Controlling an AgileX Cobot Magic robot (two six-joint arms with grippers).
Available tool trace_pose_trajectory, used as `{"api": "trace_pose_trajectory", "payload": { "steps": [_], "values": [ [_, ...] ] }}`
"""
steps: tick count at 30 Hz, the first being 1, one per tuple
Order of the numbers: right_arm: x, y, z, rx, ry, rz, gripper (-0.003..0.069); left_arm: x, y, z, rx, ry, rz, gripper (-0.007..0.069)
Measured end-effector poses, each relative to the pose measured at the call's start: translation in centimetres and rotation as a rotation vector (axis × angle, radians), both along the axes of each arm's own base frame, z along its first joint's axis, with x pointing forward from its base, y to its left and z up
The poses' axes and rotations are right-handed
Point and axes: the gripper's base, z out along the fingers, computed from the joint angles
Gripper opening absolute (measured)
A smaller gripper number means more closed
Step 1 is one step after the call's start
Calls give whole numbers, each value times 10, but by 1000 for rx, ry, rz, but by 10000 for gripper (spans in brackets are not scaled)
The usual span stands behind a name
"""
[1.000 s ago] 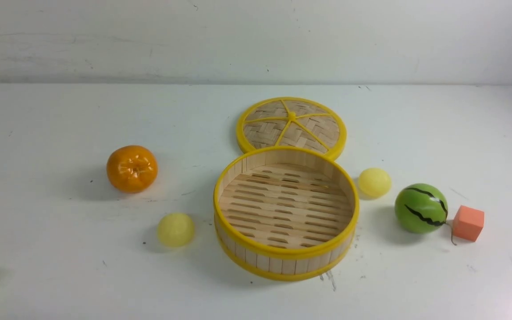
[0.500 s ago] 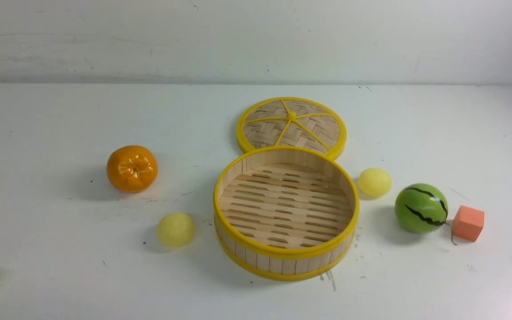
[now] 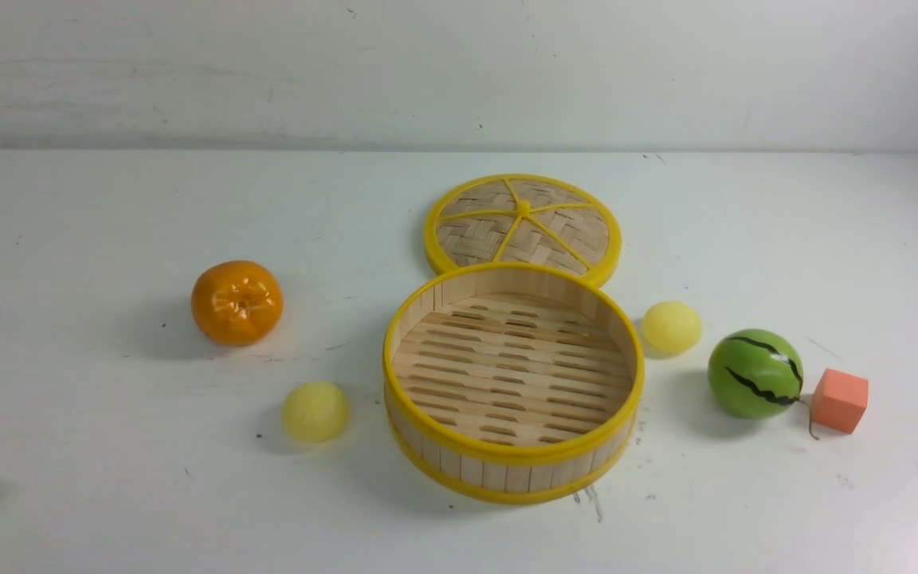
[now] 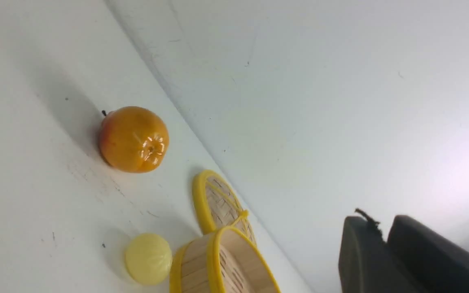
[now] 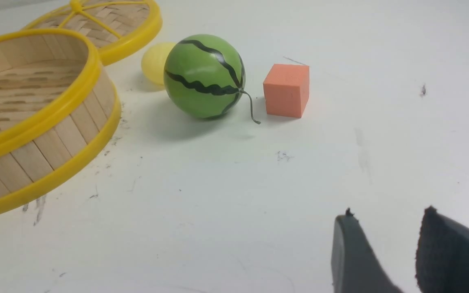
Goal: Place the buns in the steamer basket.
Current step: Use the left arm to grab a steamed stuffed bun
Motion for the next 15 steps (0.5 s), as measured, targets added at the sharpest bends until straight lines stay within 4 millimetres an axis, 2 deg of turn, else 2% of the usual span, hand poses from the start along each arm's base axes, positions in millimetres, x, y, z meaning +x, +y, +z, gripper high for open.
{"api": "trace_pose_trajectory", "payload": {
  "steps": [1,2,3,6,7,8,9,10,12,15],
  "values": [
    [0,0,0,0,0,0,239,-1,0,2,9,2,-3,41],
    [0,0,0,0,0,0,239,-4,-3,11,68,38,-33,-2],
    [0,0,0,0,0,0,239,-5,-6,18,127,91,-63,-13],
    [0,0,0,0,0,0,239,0,-10,25,237,237,-133,-13],
    [0,0,0,0,0,0,239,8,-14,27,359,380,-214,-13],
    [0,0,0,0,0,0,239,9,-14,27,362,399,-222,-13],
    [0,0,0,0,0,0,239,20,-18,25,462,558,-324,-13],
    [0,0,0,0,0,0,239,20,-18,25,471,555,-326,-13],
    [0,0,0,0,0,0,239,41,-21,19,561,770,-475,-13],
    [0,0,0,0,0,0,239,76,-22,13,593,907,-556,-13]
  ]
}}
